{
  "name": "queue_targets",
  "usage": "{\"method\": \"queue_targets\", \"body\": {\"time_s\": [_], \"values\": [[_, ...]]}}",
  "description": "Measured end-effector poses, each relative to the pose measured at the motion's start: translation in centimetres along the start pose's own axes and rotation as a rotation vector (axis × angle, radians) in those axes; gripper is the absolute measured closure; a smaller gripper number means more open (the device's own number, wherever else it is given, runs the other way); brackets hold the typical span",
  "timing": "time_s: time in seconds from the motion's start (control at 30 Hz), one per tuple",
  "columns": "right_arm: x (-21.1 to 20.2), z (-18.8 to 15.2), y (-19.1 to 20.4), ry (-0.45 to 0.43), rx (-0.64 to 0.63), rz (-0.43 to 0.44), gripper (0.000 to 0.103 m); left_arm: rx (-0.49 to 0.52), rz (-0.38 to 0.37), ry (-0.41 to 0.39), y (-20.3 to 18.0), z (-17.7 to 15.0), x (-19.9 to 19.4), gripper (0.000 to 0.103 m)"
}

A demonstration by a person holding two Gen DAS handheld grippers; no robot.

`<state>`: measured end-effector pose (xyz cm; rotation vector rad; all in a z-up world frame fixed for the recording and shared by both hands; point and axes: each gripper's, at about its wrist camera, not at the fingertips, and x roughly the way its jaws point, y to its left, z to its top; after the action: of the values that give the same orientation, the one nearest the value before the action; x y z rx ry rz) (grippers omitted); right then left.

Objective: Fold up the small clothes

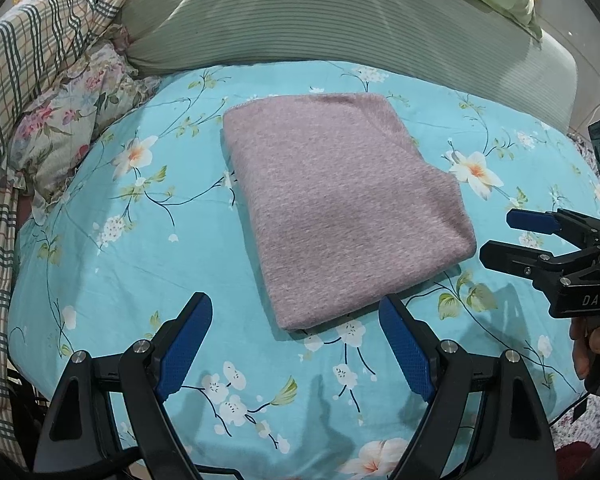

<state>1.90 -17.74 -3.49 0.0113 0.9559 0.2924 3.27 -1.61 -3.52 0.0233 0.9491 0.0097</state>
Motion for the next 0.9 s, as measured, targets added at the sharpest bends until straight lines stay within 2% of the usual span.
{"method": "queue_targets", "body": {"time_s": [0.9], "values": [[-0.05, 0.17, -0.31, -0.001, -0.002, 0.007, 0.011, 0.003, -0.001, 0.001, -0.41, 0.08, 0.28, 0.017]]}}
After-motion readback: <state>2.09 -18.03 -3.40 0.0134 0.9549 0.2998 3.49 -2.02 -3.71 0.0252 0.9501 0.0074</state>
